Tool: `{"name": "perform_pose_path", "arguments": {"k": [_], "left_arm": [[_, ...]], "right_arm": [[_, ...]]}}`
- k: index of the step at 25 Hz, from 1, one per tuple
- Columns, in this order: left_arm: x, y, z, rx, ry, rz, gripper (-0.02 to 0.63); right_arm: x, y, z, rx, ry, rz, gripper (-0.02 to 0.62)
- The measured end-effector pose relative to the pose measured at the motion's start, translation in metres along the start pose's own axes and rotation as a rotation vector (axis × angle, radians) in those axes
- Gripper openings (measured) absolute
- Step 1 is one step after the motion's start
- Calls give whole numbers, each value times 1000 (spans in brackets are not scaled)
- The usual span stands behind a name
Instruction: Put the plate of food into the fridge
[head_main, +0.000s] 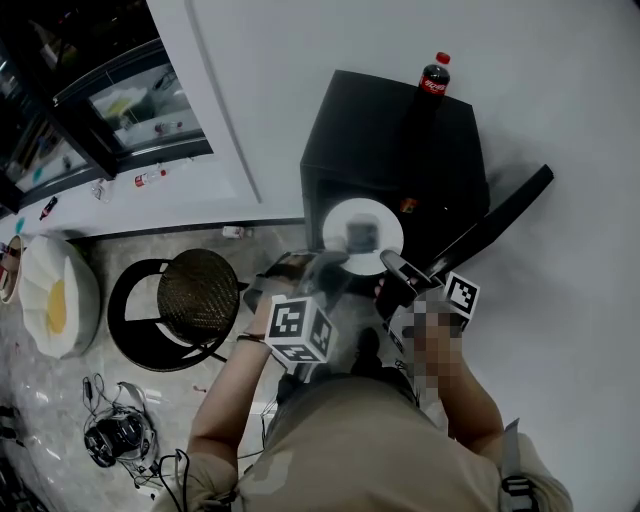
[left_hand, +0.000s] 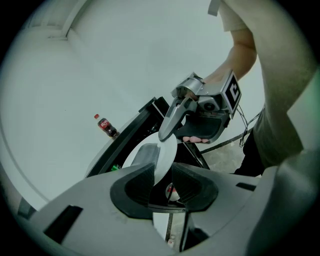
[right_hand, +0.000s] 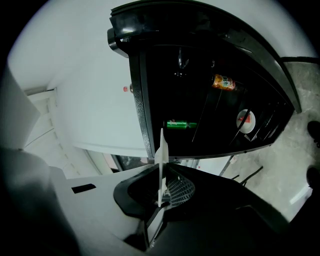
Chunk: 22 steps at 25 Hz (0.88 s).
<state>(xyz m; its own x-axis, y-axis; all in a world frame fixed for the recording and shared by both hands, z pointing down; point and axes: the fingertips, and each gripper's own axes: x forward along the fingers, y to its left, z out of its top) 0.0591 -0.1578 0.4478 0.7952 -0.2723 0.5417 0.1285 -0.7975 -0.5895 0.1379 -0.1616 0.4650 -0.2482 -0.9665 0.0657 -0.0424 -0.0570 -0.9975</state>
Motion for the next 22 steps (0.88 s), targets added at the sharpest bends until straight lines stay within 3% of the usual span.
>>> {"name": "perform_pose_path", "arguments": {"k": [22], "left_arm": [[44, 5, -18, -86, 83, -24, 110]], "right_arm": [[12, -32, 29, 22, -57, -71, 40]]}}
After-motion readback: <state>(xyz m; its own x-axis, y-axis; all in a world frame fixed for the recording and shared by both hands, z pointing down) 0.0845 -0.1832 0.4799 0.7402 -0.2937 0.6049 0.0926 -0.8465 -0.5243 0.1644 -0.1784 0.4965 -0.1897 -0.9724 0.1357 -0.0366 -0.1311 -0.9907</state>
